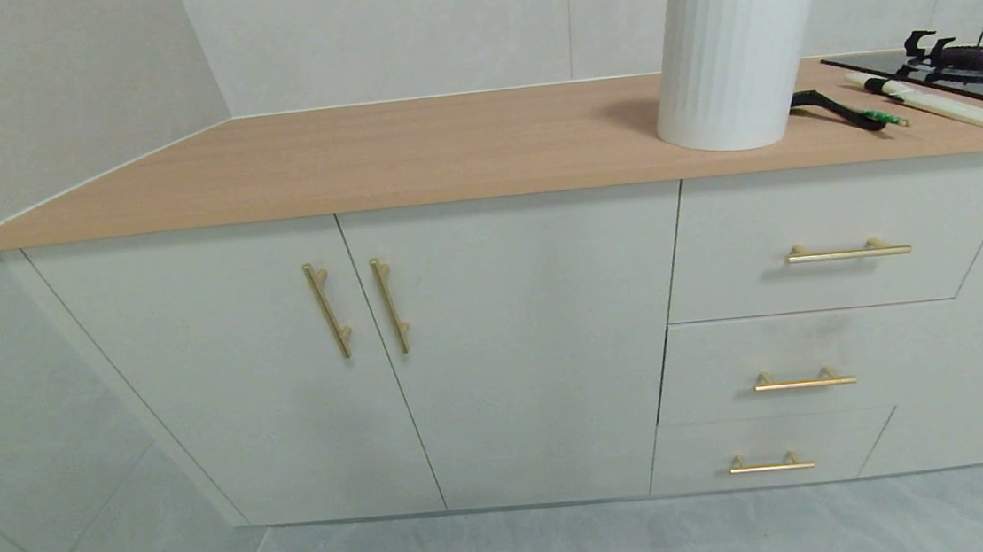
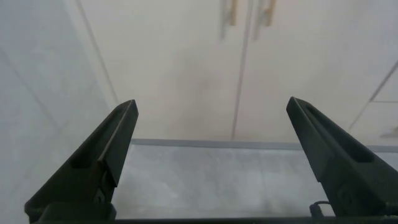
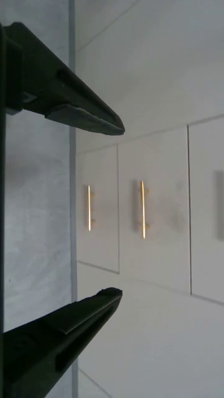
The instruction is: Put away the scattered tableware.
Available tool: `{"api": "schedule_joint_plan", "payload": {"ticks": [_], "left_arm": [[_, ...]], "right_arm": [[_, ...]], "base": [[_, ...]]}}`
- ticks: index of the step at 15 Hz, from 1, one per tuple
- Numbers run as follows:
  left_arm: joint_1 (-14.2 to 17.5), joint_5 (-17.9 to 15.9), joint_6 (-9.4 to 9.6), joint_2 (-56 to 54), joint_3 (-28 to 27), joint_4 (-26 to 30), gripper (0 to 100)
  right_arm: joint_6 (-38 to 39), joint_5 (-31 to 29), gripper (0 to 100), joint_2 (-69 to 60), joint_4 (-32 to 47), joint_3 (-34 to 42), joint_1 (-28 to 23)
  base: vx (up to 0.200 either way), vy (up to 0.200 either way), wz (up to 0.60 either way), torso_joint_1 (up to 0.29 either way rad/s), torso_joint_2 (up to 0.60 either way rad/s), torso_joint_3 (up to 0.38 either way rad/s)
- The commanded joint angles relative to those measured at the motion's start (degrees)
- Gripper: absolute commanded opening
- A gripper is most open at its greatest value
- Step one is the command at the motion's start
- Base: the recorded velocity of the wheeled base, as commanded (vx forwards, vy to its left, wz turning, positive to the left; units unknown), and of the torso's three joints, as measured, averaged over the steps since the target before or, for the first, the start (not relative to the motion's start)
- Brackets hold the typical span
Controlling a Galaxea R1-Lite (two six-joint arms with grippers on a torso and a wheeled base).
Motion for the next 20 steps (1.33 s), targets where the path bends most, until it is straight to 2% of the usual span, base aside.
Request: {"api": "schedule_joint_plan", "payload": {"ticks": [1,3,11,17,20], "left_arm": [[0.0,0.0,0.02,0.1,0.0,0.0,100],[0.0,0.0,-0.07,0.1,0.0,0.0,100],[0.0,0.0,-0.16,0.1,0.0,0.0,100],[0.0,0.0,-0.16,0.1,0.0,0.0,100],[0.0,0.0,-0.24,0.1,0.0,0.0,100]], "right_arm": [[0.0,0.0,100,0.1,0.0,0.0,0.0],[0.0,0.0,100,0.1,0.0,0.0,0.0],[0.0,0.0,100,0.1,0.0,0.0,0.0],[0.0,0.0,100,0.1,0.0,0.0,0.0],[0.0,0.0,100,0.1,0.0,0.0,0.0]], "base": [[0.000,-0.200,0.00,0.002,0.01,-0.002],[0.000,-0.200,0.00,0.000,0.00,0.002],[0.000,0.000,0.00,0.000,0.00,0.000],[0.200,0.000,0.00,0.005,0.00,0.004],[0.000,0.000,0.00,0.000,0.00,0.000]]}}
